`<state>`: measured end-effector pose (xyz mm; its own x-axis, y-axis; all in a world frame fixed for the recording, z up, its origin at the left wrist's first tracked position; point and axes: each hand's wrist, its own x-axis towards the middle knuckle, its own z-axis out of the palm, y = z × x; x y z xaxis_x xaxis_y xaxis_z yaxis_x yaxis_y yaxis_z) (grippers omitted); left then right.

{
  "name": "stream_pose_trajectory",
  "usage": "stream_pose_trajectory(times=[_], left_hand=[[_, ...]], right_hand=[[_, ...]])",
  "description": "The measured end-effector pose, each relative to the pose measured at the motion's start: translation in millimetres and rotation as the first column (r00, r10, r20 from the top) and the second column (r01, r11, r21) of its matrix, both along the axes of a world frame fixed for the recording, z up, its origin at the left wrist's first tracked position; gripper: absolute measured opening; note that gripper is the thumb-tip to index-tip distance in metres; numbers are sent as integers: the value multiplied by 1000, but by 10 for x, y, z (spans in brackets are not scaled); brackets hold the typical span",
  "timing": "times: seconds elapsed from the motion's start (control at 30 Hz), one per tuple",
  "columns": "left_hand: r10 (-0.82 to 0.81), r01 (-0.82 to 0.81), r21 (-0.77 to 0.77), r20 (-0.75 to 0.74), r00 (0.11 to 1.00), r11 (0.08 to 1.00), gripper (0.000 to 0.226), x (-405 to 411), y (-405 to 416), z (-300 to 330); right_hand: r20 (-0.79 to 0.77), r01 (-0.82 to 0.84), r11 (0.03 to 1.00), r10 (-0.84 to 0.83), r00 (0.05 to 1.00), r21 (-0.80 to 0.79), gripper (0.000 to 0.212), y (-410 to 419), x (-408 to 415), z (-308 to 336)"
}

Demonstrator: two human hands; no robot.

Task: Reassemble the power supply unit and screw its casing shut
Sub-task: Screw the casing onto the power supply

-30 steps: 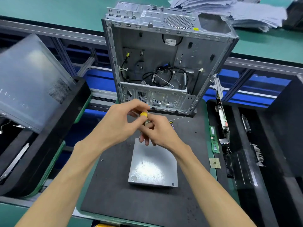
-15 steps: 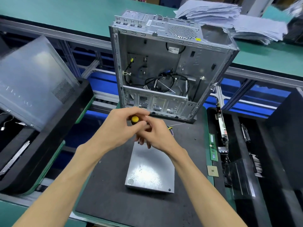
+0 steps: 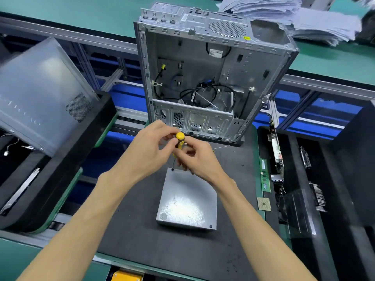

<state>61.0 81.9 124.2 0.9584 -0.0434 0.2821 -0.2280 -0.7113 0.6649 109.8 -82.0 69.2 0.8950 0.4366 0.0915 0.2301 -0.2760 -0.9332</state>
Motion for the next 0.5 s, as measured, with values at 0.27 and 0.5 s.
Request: stream_pose_trajectory(times=[0.27,0.5], left_hand=[[-29,29,7,-34,999,1000,15,72,33,106],[-115,116,9,-80,990,993,34,102,226,143]], right_hand=[[-25,72,996,-71,997,46,30,184,-42,-15],[-109,-43,999,46,993,27,9,152,-12,-5]])
